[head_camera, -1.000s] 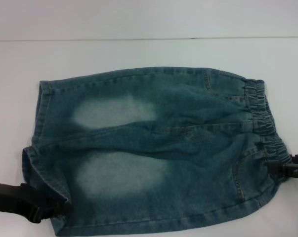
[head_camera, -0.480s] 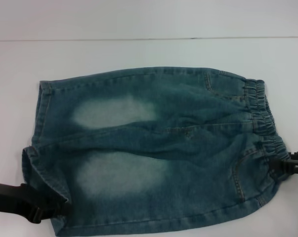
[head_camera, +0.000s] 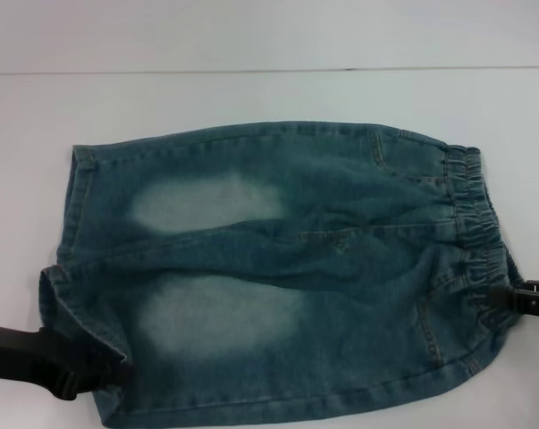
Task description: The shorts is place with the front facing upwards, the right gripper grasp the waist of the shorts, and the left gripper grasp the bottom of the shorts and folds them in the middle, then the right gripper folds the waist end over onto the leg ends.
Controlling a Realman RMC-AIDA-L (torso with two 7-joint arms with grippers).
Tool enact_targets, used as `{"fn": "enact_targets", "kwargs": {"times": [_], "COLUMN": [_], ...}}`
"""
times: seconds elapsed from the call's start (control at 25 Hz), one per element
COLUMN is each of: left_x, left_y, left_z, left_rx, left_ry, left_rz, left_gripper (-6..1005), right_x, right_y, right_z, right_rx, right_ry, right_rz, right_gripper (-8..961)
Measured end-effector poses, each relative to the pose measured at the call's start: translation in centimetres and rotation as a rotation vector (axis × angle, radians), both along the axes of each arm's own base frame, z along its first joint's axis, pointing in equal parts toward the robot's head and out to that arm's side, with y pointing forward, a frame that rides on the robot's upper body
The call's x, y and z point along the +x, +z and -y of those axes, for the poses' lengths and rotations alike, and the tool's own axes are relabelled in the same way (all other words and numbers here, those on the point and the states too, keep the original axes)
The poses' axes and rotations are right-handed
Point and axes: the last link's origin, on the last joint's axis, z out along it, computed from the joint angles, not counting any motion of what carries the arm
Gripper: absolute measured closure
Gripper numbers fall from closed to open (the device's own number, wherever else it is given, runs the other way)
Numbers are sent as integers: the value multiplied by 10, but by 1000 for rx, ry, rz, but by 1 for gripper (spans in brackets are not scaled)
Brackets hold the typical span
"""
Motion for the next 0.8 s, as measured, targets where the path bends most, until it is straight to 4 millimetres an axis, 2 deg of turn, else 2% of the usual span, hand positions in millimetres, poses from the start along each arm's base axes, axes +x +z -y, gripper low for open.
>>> {"fn": "enact_targets", "kwargs": {"times": [0.28,0.48,0.8], "left_x": [3,6,11], "left_y": [-1,0,7], "left_z": [-1,-3,-4], "left_rx": [-1,7,66], "left_ry": [-7,-17,-41], "left_rz": [9,33,92], "left_gripper": [947,948,947], "right_x": [-1,-4,-15], "right_y": [-2,-4,-4], "right_z": [1,2,-1], "right_rx": [-20,-33,-35], "right_ry": [-11,-5,28], "right_rz": [-7,-17,-66], "right_gripper": [813,908,907]}}
